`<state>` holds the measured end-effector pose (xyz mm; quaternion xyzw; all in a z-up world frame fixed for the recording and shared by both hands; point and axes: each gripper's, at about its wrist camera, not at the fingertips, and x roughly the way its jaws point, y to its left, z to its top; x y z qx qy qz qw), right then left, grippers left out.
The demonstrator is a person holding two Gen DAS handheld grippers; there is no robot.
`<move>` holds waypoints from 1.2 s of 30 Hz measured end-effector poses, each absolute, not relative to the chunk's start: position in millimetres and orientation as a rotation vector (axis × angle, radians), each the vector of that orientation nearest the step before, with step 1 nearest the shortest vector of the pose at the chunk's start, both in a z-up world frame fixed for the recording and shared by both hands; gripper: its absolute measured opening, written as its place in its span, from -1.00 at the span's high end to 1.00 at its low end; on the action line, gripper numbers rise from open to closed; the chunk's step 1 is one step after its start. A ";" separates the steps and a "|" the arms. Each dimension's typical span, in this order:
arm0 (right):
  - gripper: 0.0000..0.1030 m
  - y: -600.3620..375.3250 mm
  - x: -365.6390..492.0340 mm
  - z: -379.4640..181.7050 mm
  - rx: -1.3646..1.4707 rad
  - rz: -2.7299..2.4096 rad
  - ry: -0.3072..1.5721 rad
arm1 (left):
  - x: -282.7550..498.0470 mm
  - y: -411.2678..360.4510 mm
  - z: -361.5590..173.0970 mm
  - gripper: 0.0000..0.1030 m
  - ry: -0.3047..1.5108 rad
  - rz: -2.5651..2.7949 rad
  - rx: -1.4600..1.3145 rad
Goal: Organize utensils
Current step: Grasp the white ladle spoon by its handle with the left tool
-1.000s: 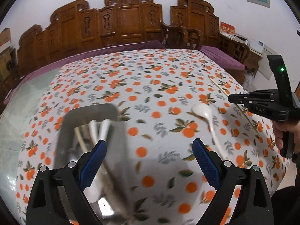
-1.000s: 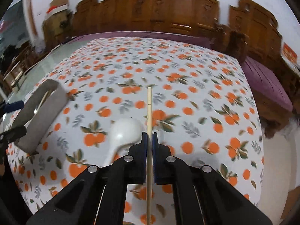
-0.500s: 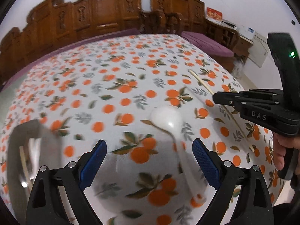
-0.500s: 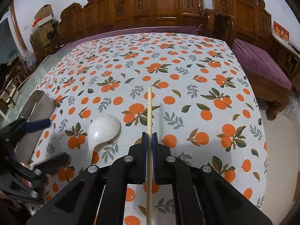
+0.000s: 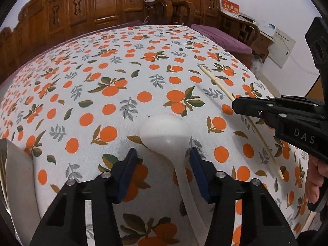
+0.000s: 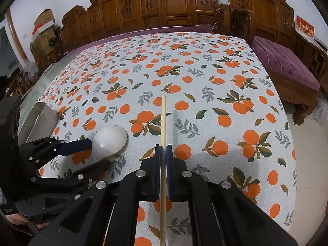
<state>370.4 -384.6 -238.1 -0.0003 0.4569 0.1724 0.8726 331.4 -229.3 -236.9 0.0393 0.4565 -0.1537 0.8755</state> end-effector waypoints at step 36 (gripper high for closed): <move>0.88 -360.5 371.5 -242.7 -0.044 0.338 0.968 | 311.2 -205.7 -186.4 0.95 0.854 -0.464 -0.012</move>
